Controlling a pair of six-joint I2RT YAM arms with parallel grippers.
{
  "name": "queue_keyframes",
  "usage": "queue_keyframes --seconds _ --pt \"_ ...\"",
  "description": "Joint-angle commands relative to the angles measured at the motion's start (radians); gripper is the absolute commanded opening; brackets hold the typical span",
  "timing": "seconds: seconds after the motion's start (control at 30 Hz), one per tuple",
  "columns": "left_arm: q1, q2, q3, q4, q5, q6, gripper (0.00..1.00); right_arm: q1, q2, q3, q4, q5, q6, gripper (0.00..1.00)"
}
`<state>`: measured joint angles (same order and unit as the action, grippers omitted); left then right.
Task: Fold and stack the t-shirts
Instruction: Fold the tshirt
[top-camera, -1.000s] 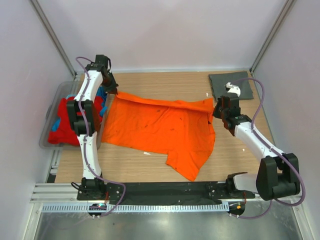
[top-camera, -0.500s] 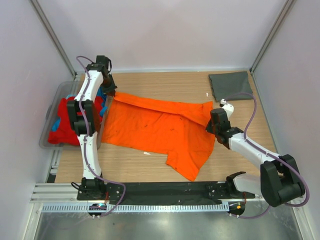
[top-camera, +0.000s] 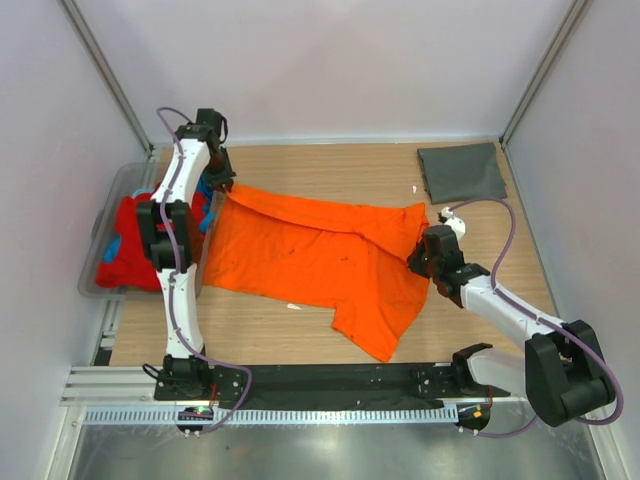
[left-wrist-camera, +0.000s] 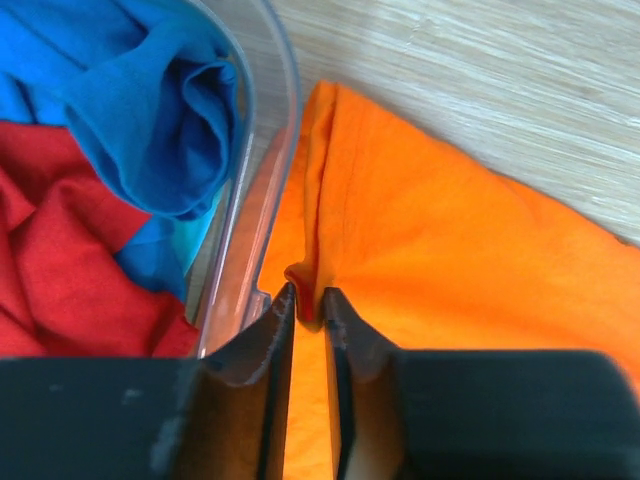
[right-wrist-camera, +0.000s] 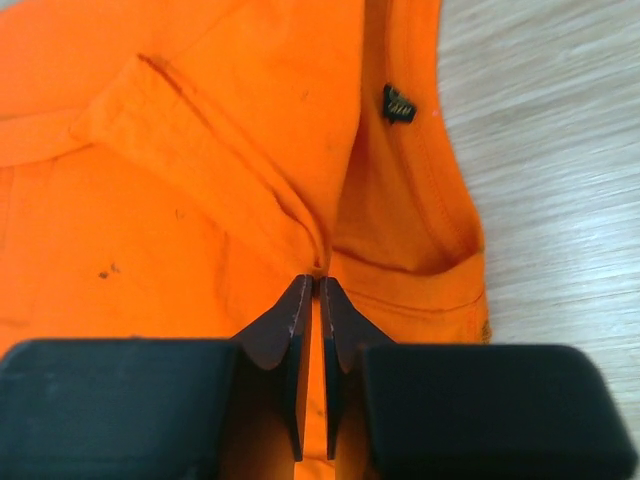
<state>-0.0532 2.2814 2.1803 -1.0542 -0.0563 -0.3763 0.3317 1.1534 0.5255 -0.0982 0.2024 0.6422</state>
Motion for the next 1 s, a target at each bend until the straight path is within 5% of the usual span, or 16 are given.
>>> queue_keyframes --seconds 0.0,0.13,0.3,0.6,0.97 --pt "0.001 0.000 0.033 -0.033 -0.048 0.017 0.20 0.004 -0.037 -0.024 0.049 -0.098 0.033 0.15" --pt "0.001 -0.022 0.038 -0.055 -0.106 0.004 0.34 0.006 -0.056 -0.003 0.010 -0.169 0.028 0.22" --pt "-0.013 -0.068 0.029 -0.041 -0.054 0.007 0.37 0.004 -0.121 0.093 -0.193 -0.045 0.082 0.33" --pt "-0.097 -0.270 -0.258 0.111 0.225 0.007 0.38 0.067 -0.095 0.082 -0.256 -0.072 0.230 0.25" --pt "-0.140 -0.479 -0.566 0.217 0.164 -0.049 0.39 0.107 0.054 0.039 -0.323 0.156 0.243 0.25"
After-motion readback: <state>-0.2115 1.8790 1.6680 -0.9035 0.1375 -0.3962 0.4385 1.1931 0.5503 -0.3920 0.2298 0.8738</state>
